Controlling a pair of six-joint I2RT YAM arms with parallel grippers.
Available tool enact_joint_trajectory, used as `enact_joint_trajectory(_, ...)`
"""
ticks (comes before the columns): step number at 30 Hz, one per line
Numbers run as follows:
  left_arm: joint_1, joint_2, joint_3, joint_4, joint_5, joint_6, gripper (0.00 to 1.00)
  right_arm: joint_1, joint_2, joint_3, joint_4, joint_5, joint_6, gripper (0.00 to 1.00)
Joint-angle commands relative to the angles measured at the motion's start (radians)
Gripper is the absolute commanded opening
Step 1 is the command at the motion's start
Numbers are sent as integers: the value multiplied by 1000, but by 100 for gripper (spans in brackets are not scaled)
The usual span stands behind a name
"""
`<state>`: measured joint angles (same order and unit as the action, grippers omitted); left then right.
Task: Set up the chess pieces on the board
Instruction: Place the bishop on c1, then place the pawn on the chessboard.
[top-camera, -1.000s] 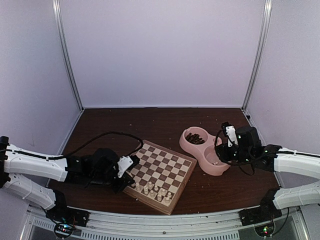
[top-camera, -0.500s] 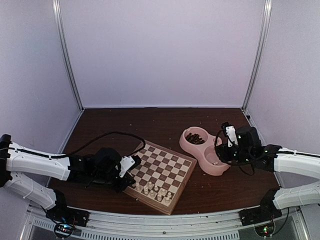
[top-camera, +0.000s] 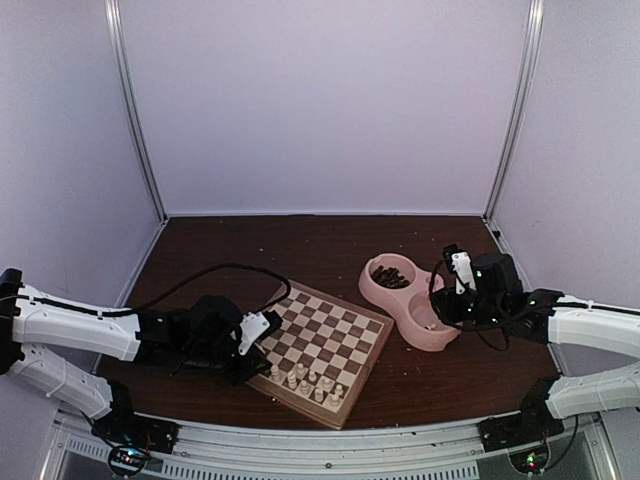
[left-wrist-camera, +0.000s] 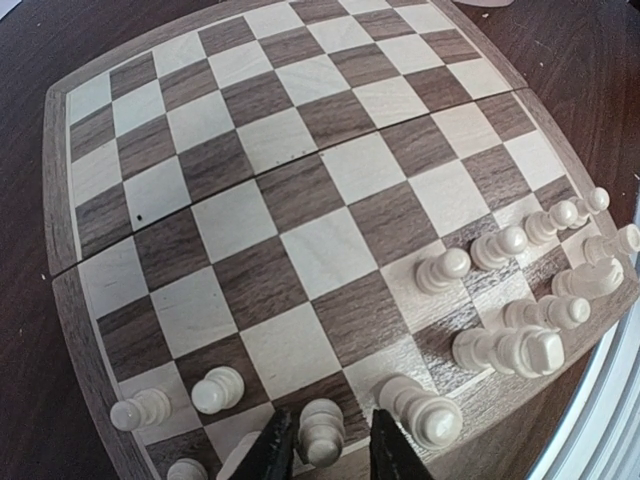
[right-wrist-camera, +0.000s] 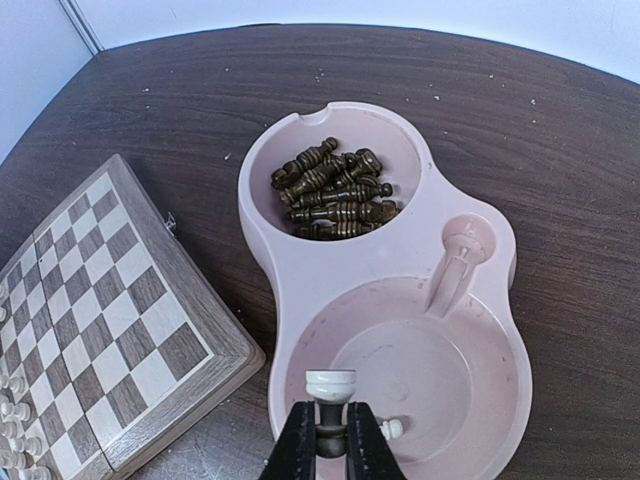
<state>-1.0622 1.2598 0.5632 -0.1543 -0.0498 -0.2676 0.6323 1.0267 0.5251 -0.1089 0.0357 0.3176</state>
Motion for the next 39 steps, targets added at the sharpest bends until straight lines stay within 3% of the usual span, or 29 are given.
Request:
enact_joint_trajectory(1, -5, -29, 14, 17, -10, 7, 29, -5, -4, 23, 3, 15, -3, 9)
enact_joint_trajectory(14, -5, -130, -4, 17, -40, 17, 29, -6, 4, 27, 4, 8, -3, 9)
enact_joint_trajectory(23, -5, -321, -97, 61, -49, 18, 31, -5, 4, 26, 8, -9, -3, 8)
enact_joint_trajectory(31, -5, -390, -100, 50, -74, -20, 31, -4, 33, 42, 37, -181, -7, 10)
enact_joint_trajectory(39, -2, -401, -30, 107, -83, -68, 40, 19, 146, 253, -223, -352, 30, 6)
